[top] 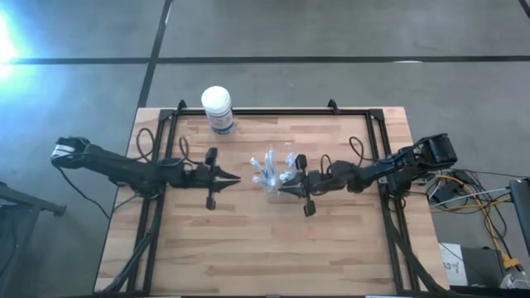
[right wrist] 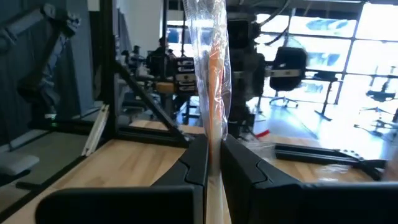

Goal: Pick & Place toothbrushing station
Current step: Put the orange toothbrush into the transparent organizer

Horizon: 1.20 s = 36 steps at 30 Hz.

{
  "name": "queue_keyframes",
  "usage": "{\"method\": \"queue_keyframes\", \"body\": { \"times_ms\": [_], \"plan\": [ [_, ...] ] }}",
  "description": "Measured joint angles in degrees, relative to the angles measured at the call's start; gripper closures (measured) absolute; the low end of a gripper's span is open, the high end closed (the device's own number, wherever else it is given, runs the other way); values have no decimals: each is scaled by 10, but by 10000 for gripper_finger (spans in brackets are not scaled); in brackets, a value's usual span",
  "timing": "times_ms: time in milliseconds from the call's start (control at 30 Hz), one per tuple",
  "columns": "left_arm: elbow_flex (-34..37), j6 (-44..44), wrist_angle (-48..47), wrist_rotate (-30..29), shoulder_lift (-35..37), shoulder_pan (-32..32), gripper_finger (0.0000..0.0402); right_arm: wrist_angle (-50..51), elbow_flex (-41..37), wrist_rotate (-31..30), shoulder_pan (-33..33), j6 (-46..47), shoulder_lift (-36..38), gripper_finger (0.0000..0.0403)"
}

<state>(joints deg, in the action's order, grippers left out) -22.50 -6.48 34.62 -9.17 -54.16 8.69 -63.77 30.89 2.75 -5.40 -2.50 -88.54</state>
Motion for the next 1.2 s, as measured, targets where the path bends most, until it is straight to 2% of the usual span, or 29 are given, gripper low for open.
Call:
{"method": "queue_keyframes", "body": {
  "times_ms": [333,533,667,800,1200],
  "plan": [
    [-117,-35,-13,0,-120,-8,225,3,23,1,4,-2,-26,383],
    [-165,-61,10,1,-181,-11,172,1,21,1,5,-1,-26,383],
    [-189,-66,16,15,-217,-11,157,1,21,0,4,-1,-26,383],
    [-203,-59,16,38,-241,-11,150,0,19,-28,4,-9,-26,383],
    [-226,-54,18,66,-258,-11,160,-2,19,-29,4,-21,-26,383]
  ]
}}
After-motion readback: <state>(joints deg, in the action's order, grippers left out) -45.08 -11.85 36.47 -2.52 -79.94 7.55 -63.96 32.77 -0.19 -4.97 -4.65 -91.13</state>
